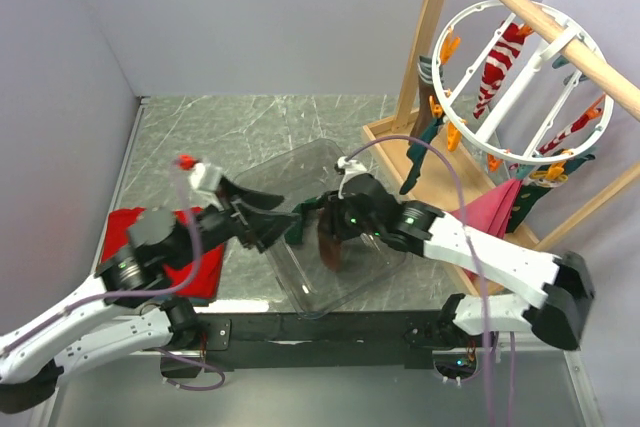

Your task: Remove the socks clipped to the hanger

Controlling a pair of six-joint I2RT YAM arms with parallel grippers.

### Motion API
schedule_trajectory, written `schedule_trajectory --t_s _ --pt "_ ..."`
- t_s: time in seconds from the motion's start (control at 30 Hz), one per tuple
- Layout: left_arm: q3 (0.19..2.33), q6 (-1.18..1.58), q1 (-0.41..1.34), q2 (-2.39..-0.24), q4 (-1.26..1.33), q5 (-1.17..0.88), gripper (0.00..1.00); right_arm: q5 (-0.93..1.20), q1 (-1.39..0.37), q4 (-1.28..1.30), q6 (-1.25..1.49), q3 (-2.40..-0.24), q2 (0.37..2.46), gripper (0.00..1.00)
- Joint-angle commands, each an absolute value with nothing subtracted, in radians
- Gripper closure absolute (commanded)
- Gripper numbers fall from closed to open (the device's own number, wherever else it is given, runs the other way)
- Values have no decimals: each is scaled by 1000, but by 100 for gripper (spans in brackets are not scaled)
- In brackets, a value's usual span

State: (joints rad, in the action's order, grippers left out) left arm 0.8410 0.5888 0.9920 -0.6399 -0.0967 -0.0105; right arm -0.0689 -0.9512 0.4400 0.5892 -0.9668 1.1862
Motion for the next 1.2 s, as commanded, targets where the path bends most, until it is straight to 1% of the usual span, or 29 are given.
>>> schedule_trajectory --t_s 0.0,0.07,0.13,0.2,0.3,0.33,0.4,0.53,0.63,0.67,0.73,0.8,0.93,0.97,1.07,1.17 --pt "850 597 996 -563 -175 127 22 -11 -959 414 607 -1003 1250 29" --pt "859 597 996 -548 -192 147 21 -18 -963 422 620 -977 1241 7" --pt "853 594 996 -545 -183 156 20 -43 -965 439 626 -956 1203 0" --pt "842 589 996 -557 -161 156 19 -61 -969 463 640 -922 1160 0" --pt "844 577 996 -612 -111 135 18 -104 -976 501 669 -876 1034 0" --pt "848 574 996 -632 -82 117 18 -119 -976 512 678 -865 959 0" --pt "867 562 996 -701 -51 104 19 -132 -976 544 695 -835 849 0" --pt "907 540 994 -825 38 52 22 -167 -977 617 710 -802 677 0" --pt "952 532 994 -931 123 8 22 -222 -976 673 724 -785 559 0" --pt "969 534 994 -995 155 -12 22 -260 -976 701 730 -776 531 0" --pt "1037 529 994 -1067 176 -40 19 -310 -977 729 761 -767 456 0" --pt "1116 512 992 -1184 196 -69 18 -345 -976 747 775 -762 390 0" --pt "1245 463 992 -1389 221 -66 20 -394 -976 781 810 -768 307 1" --pt "1297 445 991 -1419 222 -71 20 -403 -977 801 816 -772 295 1" --pt "1364 407 989 -1529 248 -103 23 -429 -977 831 828 -782 250 2" --pt "1461 384 989 -1633 270 -130 23 -428 -977 841 824 -787 218 2"
